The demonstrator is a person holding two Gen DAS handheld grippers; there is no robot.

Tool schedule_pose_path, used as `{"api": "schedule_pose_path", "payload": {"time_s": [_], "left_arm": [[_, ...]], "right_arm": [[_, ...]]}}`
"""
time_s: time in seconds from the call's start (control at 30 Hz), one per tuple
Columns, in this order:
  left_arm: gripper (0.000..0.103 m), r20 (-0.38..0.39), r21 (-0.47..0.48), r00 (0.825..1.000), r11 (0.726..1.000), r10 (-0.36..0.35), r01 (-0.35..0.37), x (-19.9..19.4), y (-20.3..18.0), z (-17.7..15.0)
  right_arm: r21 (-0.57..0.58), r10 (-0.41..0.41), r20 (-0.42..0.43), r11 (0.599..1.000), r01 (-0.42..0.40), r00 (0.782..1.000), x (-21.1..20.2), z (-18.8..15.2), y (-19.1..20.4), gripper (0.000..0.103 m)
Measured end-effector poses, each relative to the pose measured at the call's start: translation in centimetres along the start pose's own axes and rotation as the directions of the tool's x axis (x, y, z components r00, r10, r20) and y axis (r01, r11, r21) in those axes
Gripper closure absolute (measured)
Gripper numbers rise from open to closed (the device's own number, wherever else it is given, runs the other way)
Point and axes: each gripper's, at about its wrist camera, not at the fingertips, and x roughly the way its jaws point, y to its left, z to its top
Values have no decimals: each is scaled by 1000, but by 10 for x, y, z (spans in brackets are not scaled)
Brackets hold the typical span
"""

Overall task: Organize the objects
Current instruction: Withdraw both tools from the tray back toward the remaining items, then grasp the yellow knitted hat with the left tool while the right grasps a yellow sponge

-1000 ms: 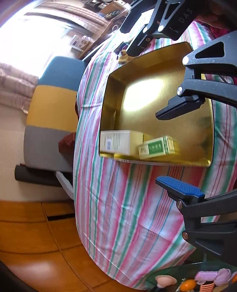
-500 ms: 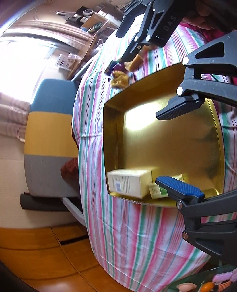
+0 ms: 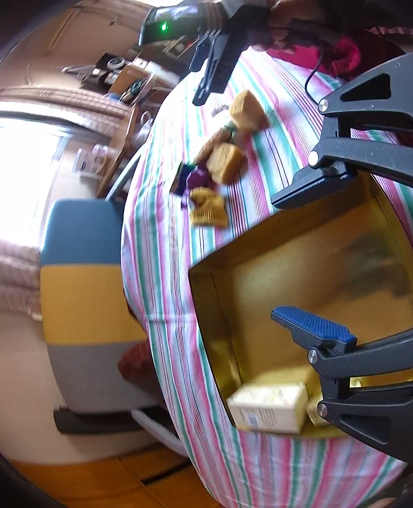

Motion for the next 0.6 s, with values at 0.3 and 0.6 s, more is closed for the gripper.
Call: {"api": "schedule_pose_path", "payload": {"time_s": [0.3, 0.6], "left_arm": [[38, -95, 64, 992, 994, -77, 84, 65, -42, 52], [26, -192, 32, 980, 997, -58, 65, 148, -62, 94]], "right_arm": [[218, 31, -90, 976, -11, 995, 44, -16, -59, 18], [250, 69, -108, 967, -40, 992, 49, -17, -62, 16]]}}
